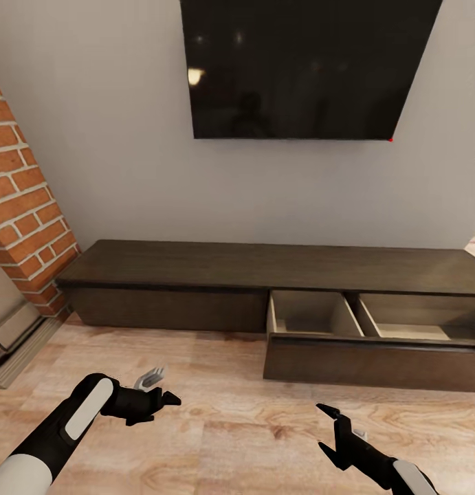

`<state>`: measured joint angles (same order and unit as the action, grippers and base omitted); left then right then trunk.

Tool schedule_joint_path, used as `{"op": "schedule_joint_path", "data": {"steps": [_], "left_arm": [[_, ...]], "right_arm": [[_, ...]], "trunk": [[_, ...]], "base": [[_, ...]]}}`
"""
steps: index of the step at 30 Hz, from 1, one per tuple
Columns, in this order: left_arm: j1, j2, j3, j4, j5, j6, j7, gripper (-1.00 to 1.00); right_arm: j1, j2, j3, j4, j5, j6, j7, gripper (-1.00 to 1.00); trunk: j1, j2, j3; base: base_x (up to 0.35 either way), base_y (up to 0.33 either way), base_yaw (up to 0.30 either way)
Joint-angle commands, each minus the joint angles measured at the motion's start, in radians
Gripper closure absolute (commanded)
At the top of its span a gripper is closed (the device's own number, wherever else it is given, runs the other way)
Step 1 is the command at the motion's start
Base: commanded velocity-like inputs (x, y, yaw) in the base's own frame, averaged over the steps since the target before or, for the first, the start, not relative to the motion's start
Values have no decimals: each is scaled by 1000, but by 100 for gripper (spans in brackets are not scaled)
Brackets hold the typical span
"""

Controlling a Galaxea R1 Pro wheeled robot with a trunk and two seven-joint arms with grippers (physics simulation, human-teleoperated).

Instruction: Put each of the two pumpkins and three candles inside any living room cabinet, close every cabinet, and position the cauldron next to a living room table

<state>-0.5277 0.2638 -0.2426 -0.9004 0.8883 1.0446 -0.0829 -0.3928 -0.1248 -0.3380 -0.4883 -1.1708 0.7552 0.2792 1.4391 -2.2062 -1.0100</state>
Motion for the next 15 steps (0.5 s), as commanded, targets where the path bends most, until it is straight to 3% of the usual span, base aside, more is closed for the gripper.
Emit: {"op": "schedule_joint_path", "data": {"steps": [1, 5, 10, 15], "left_arm": [[0, 0, 0, 0, 0, 0, 0, -100], [0, 0, 0, 0, 0, 0, 0, -100], [0, 0, -1, 0, 0, 0, 0, -100], [0, 0, -1, 0, -1, 0, 0, -100]], "right_arm": [[0, 0, 0, 0, 0, 0, -1, -100], [0, 0, 0, 0, 1, 0, -1, -100], [0, 0, -1, 0, 2, 0, -3, -100], [0, 0, 0, 0, 2, 0, -3, -100]], "trunk": [[-4, 7, 3], [-19, 35, 16], [-38, 70, 31], [-58, 105, 47]], "base": [[-316, 0, 0], [-323, 0, 84], [-308, 0, 249], [-88, 0, 286]]}}
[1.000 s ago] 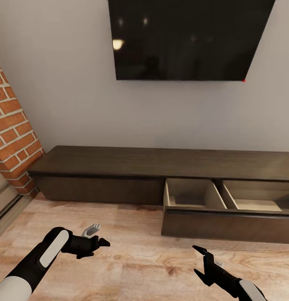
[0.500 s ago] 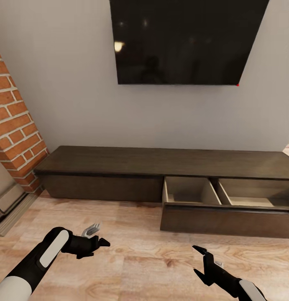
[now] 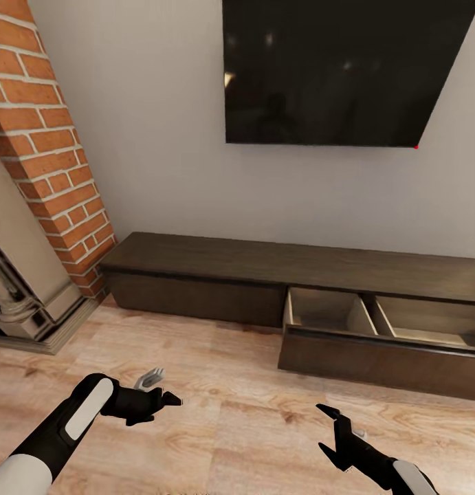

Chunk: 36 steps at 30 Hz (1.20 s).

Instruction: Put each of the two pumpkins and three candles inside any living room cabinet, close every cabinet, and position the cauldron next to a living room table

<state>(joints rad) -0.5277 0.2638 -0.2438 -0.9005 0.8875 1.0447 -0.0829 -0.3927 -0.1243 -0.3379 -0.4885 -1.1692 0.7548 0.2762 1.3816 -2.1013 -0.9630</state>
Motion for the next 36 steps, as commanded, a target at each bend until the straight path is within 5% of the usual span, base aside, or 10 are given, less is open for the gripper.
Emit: {"op": "schedule_joint_path", "data": {"steps": [1, 36], "left_arm": [[0, 0, 0, 0, -1, 0, 0, -100], [0, 6, -2, 1, -2, -1, 0, -100]], "right_arm": [[0, 0, 0, 0, 0, 0, 0, -100], [0, 3, 8, -5, 9, -6, -9, -100]], "trunk": [[-4, 7, 3], [-138, 252, 113]], "base": [[-22, 0, 291], [-1, 0, 293]]}}
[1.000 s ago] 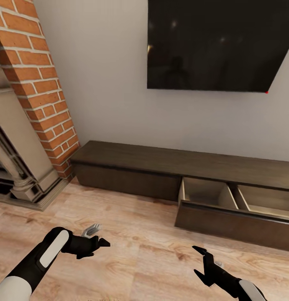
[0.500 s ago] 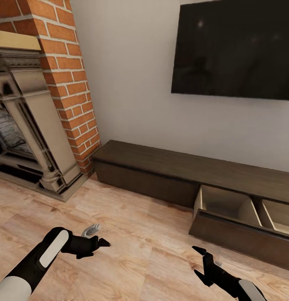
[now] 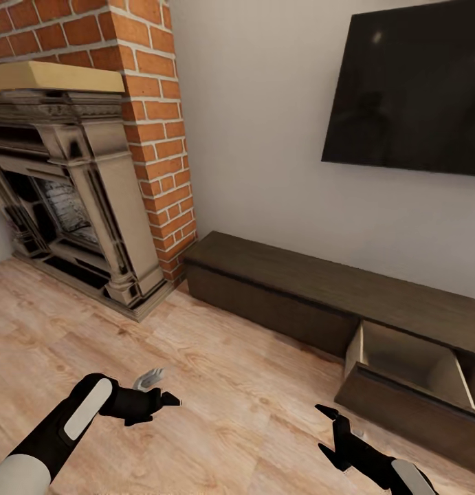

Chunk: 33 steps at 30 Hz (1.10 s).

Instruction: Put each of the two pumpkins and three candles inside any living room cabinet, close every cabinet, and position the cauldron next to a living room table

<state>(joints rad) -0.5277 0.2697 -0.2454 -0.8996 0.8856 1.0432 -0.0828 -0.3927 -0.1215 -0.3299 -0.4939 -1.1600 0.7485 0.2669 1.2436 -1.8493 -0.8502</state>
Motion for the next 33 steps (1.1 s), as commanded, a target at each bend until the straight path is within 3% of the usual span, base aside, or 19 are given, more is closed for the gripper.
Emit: {"op": "schedule_joint_path", "data": {"steps": [1, 7, 12, 20, 25, 28, 30, 33], "left_arm": [[0, 1, 0, 0, 0, 0, 1, -100], [-1, 5, 1, 1, -3, -1, 12, -100], [-3, 6, 5, 5, -3, -2, 96, -100], [-3, 6, 57, 5, -5, -2, 174, -100], [-3, 6, 61, 5, -5, -2, 217, -100], [-3, 6, 61, 5, -5, -2, 227, -100], [-3, 6, 61, 5, -5, -2, 230, -100], [-3, 6, 61, 5, -5, -2, 231, -100]], "right_arm": [[0, 0, 0, 0, 0, 0, 0, -100], [0, 1, 0, 0, 0, -1, -1, -100], [0, 3, 0, -1, 0, -1, -1, -100], [0, 3, 1, -7, 10, -1, -1, -100], [0, 9, 4, -56, 106, -59, -4, -100], [0, 14, 2, -79, 189, -83, -11, -100], [0, 25, 2, -140, 288, -88, -68, -100], [0, 56, 2, -187, 374, -89, -196, -100]], "trunk": [[-4, 7, 3], [-27, 49, 22], [-46, 84, 38], [-73, 133, 60], [-73, 133, 59], [-73, 133, 58], [-73, 133, 57], [-73, 133, 55]], "base": [[0, 0, 293], [0, 0, 293], [0, 0, 293], [0, 0, 293], [0, 0, 293], [0, 0, 293], [0, 0, 293], [0, 0, 293]]}}
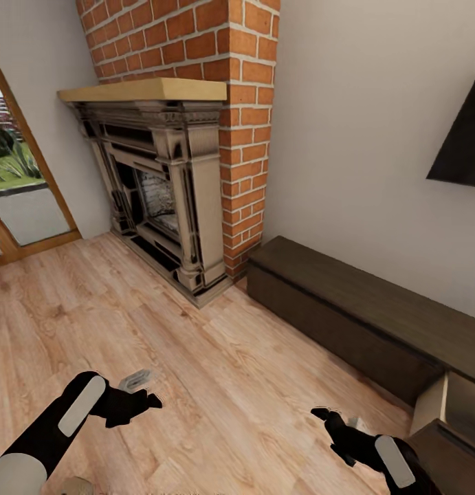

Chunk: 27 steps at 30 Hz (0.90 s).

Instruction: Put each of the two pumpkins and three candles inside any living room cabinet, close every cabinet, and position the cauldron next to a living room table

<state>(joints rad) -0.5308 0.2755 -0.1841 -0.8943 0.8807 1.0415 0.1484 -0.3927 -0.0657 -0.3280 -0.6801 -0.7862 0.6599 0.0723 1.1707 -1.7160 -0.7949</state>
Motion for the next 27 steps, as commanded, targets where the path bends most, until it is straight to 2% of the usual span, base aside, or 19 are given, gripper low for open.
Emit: {"op": "schedule_joint_path", "data": {"steps": [1, 4, 5, 6, 7, 8, 10, 12, 16, 22, 25, 26, 27], "left_arm": [[0, 0, 0, 0, 0, 0, 0, -100], [0, 1, 0, 0, 0, 0, 0, -100], [0, 1, 0, 0, 0, 0, 0, -100], [0, 1, 0, 0, 0, 0, 0, -100], [0, 1, 0, 0, 0, 0, 0, -100], [0, 1, 0, 0, -1, 0, 0, -100], [0, 1, 0, 0, -1, 0, 0, -100], [0, 1, 0, 0, -2, 0, 0, -100], [0, 1, 0, 0, -2, 0, 0, -100], [0, 1, 1, 0, -1, -1, 11, -100], [0, 1, 1, 0, -1, -1, 25, -100], [0, 0, 1, 0, 0, 0, 29, -100], [0, 0, 2, 0, 0, -1, 30, -100]], "right_arm": [[0, 17, 1, -10, 17, 0, -55, -100], [1, 63, 32, -40, 38, 1, -237, -100], [1, 68, 41, -47, 39, 0, -269, -100], [1, 78, 63, -67, 42, 0, -332, -100], [1, 89, 107, -103, 43, -1, -429, -100], [1, 93, 121, -114, 43, -1, -458, -100], [1, 111, 175, -159, 41, -2, -588, -100], [1, 118, 196, -176, 40, -2, -662, -100], [2, 122, 207, -185, 33, 1, -713, -100], [2, 122, 201, -182, 18, 8, -718, -100], [2, 122, 199, -179, -16, 11, -710, -100], [2, 121, 200, -177, -53, 12, -699, -100], [2, 120, 199, -177, -66, 13, -695, -100]], "trunk": [[0, 0, -1], [0, 0, -2], [0, 0, -3], [0, 0, -3], [0, 0, -4], [0, 0, -4], [0, 0, -5], [-4, 7, -3], [-19, 35, 7], [-42, 77, 22], [-54, 98, 31], [-58, 105, 34], [-61, 112, 37]], "base": [[0, 0, 293], [0, 0, 293], [0, 0, 293], [0, 0, 293], [0, 0, 293], [0, 0, 293], [0, 0, 293], [0, 0, 293], [0, 0, 293], [0, 0, 289], [0, 0, 161], [0, 0, 59], [0, 0, 47]]}}
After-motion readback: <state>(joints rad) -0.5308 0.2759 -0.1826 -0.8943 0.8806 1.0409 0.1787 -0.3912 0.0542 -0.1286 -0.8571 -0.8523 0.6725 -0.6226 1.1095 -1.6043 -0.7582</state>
